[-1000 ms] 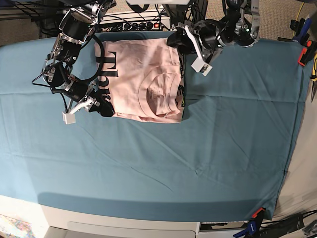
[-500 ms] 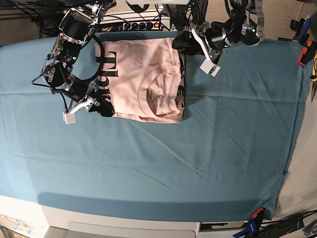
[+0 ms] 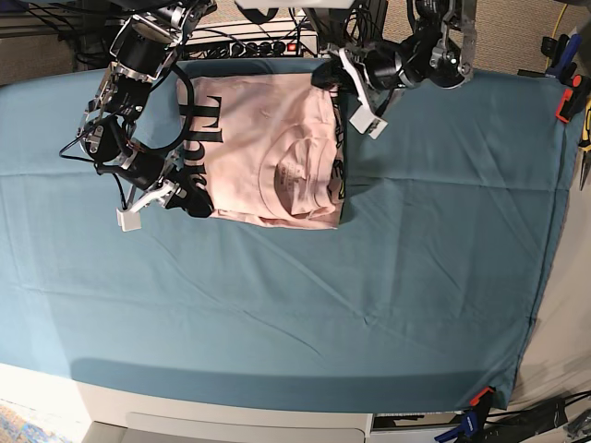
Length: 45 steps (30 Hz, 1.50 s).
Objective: Fold the T-shirt properly
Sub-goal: 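Grasp the shirt's printed end with the left gripper and fold it over, then tuck and press the shirt edges inward with both grippers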
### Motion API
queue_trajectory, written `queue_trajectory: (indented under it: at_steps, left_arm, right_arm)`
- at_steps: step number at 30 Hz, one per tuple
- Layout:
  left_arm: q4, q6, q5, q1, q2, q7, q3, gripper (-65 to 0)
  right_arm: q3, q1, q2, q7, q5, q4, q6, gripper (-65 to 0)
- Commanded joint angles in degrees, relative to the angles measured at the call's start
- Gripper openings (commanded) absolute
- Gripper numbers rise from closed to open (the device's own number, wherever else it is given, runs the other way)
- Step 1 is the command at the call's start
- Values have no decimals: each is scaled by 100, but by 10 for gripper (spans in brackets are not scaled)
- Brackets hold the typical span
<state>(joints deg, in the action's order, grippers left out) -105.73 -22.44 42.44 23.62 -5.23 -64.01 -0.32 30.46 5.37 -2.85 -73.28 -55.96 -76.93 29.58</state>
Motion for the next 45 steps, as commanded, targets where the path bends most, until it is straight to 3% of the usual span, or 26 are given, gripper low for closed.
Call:
queue_trajectory:
  at_steps: [1,4,11,15,20,28,34,45]
  left_arm:
    - [-55,15,-79,-50,-4,-42,13,-650]
    - [-57,17,-234,-197,-7,-46,7,-650]
    - [-61,61,-280,-367,-85,-66,-302,-650]
    - [-90,61,-264,-442,-232,-66,-509,-650]
    - [-90,61,-334,-728,-455,-9,-581,-650]
    - [146,66,-439,-1290,-516,131,-529,-650]
    - [890,90,-551,-2087,-562,146,-33,-650]
    - [2068,190,-992,-3639,-560,105,844,-650]
  right_arm:
    - [-2,87,-70,83,-164,-85,13,-563]
    - [-4,87,-127,39,-164,-85,13,-650]
    - [-2,79,-275,-164,-175,-107,15,-650]
    - [39,-74,-219,-356,-531,-238,131,-650]
    - [39,-540,-33,-343,-573,-905,214,-650]
    - [35,-1408,350,-293,-570,-2109,363,-650]
    - [33,-1875,629,-157,-592,-2358,365,-650]
    - [-11,-1980,1062,-44,-586,-2358,428,-650]
